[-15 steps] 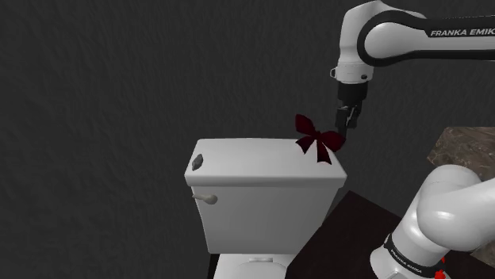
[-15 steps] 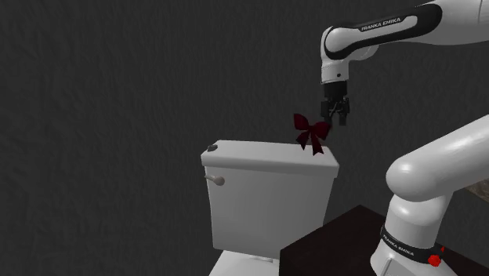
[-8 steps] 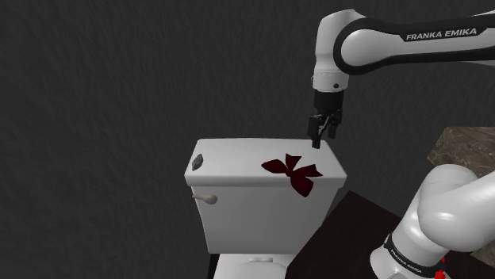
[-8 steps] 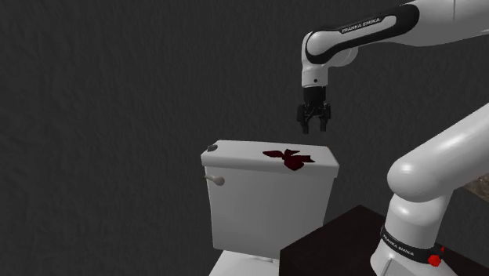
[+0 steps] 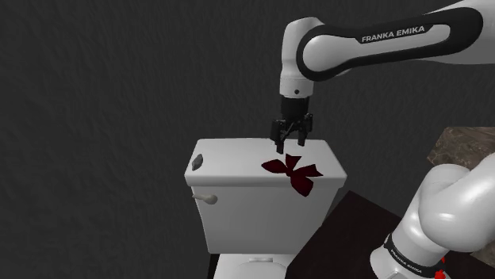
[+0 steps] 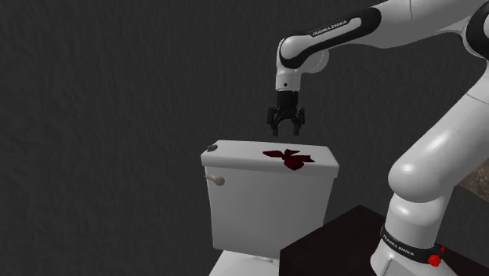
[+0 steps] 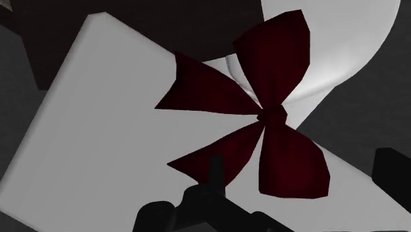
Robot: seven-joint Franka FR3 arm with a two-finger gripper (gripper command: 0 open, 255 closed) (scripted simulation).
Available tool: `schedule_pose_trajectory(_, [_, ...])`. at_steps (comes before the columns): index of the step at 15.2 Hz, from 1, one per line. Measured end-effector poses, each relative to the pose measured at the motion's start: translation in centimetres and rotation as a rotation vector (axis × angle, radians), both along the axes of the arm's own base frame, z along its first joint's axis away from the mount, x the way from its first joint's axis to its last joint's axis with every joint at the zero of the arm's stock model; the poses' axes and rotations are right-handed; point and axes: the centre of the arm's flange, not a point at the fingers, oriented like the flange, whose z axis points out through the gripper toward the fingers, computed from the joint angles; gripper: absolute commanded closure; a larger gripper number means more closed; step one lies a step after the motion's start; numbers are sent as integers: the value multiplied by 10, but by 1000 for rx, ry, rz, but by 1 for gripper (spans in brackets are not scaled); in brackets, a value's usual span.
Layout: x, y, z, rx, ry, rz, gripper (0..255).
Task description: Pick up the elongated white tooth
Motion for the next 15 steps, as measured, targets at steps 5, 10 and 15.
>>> schedule_pose_trajectory(5, [35,46,-7,29,-6,-79,0])
schedule_pose_trajectory(10, [81,89,-15,58,-11,-159,0])
schedule_pose_trajectory(15, [124,125,-17,87,-17,-238,0])
